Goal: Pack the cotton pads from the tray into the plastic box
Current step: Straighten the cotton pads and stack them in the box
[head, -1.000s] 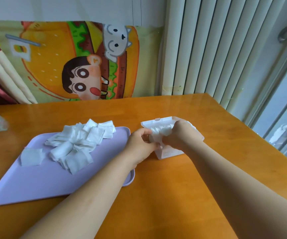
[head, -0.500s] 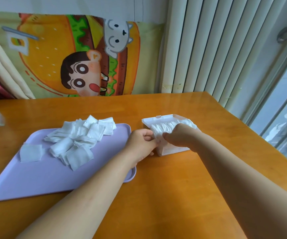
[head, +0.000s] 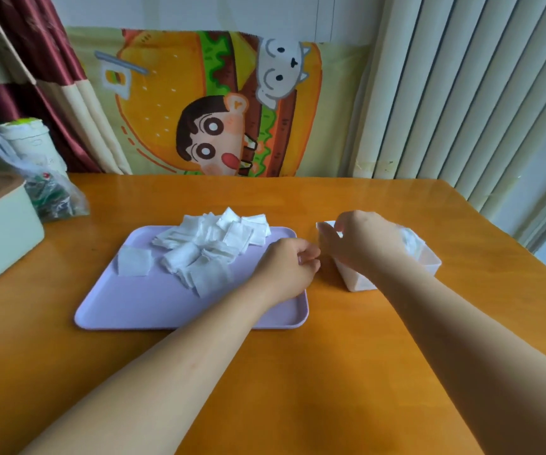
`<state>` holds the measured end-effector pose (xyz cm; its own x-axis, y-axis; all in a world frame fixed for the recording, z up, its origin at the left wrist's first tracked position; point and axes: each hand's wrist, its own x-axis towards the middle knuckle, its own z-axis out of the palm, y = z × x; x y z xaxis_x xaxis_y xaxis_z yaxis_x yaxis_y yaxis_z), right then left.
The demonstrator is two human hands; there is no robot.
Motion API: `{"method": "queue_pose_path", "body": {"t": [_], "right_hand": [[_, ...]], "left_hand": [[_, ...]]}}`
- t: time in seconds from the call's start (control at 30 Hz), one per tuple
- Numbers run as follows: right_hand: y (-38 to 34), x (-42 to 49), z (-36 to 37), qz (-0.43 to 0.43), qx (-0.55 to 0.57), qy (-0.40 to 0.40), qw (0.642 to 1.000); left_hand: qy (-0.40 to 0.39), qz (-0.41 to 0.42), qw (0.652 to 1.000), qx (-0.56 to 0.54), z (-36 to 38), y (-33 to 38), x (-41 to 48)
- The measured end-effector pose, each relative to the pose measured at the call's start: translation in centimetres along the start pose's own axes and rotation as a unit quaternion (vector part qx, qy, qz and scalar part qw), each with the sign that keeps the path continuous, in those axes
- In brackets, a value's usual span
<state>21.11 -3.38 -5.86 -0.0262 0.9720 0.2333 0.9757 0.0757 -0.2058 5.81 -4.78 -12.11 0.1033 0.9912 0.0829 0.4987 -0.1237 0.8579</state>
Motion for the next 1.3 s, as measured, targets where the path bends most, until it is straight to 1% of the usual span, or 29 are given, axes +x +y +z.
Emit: {"method": "queue_pose_path", "body": {"t": [0.03, 0.07, 0.1, 0.13, 0.17, 0.23, 0.3, 0.33, 0.37, 0.43, 0.47, 0.53, 0.6, 0.73, 0.83, 0.9, 0.97, 1.03, 1.2, 1.3], "right_hand": [[-1.4, 0.0, 0.6, -0.035, 0.086, -0.008, 0.996], [-3.4, -0.1, 1.3, -0.063, 0.173, -0.027, 0.983], [-4.6, -0.3, 2.1, -0.068, 0.239, -0.054, 0.967], [-6.1, -0.6, 3.0, -0.073, 0.286, -0.076, 0.952], [-7.4, -0.8, 3.9, -0.076, 0.305, -0.093, 0.945], [-9.3, -0.9, 5.7, -0.093, 0.301, -0.103, 0.944], [-10.2, -0.4, 6.8, -0.098, 0.281, -0.097, 0.950], [-10.8, 0.2, 7.3, -0.101, 0.270, -0.090, 0.953], [-11.1, 0.6, 7.6, -0.102, 0.251, -0.092, 0.958], [-12.0, 2.3, 8.5, -0.110, 0.205, -0.117, 0.966], [-12.2, 3.0, 8.8, -0.114, 0.181, -0.131, 0.968], [-13.0, 4.9, 9.7, -0.123, 0.141, -0.166, 0.968], [-13.7, 6.5, 10.4, -0.127, 0.118, -0.196, 0.965], [-15.2, 9.5, 11.7, -0.129, 0.127, -0.250, 0.951], [-16.1, 11.1, 13.1, -0.140, 0.099, -0.291, 0.941], [-16.6, 11.9, 13.5, -0.151, 0.071, -0.304, 0.938], [-16.8, 12.1, 13.5, -0.166, 0.060, -0.300, 0.937], [-16.7, 11.5, 13.5, -0.195, 0.073, -0.269, 0.940], [-14.4, 8.9, 13.5, -0.242, 0.106, -0.201, 0.943], [-12.6, 7.8, 12.9, -0.236, 0.117, -0.198, 0.944]], "left_hand": [[0.015, 0.012, 0.999, 0.026, -1.3, -0.4, -0.3], [0.032, 0.023, 0.997, 0.059, -3.0, -1.1, -0.7], [0.046, 0.038, 0.994, 0.092, -3.9, -1.5, -0.8], [0.065, 0.050, 0.989, 0.122, -5.3, -2.3, -1.0], [0.089, 0.062, 0.983, 0.149, -6.5, -3.2, -1.2], [0.149, 0.061, 0.968, 0.192, -9.4, -5.2, -1.5], [0.174, 0.028, 0.956, 0.234, -12.3, -6.7, -1.6], [0.161, -0.009, 0.952, 0.258, -13.9, -7.7, -1.5], [0.132, -0.064, 0.948, 0.283, -15.1, -8.2, -1.7], [0.068, -0.176, 0.936, 0.296, -17.2, -9.5, -1.7], [0.045, -0.208, 0.934, 0.289, -17.8, -9.8, -1.8], [0.019, -0.235, 0.931, 0.277, -18.5, -10.8, -1.5], [-0.004, -0.241, 0.930, 0.278, -18.7, -11.6, -1.1], [-0.026, -0.221, 0.939, 0.261, -18.7, -13.4, 0.2], [-0.042, -0.186, 0.936, 0.297, -18.2, -14.1, 0.7], [-0.041, -0.159, 0.934, 0.319, -17.8, -14.1, 0.9], [-0.040, -0.139, 0.941, 0.306, -17.8, -14.3, 1.1], [-0.037, -0.122, 0.948, 0.291, -18.0, -13.9, 0.8], [0.017, -0.125, 0.973, 0.196, -17.0, -13.3, 0.5], [0.013, -0.124, 0.978, 0.165, -15.8, -13.3, 0.5]]}}
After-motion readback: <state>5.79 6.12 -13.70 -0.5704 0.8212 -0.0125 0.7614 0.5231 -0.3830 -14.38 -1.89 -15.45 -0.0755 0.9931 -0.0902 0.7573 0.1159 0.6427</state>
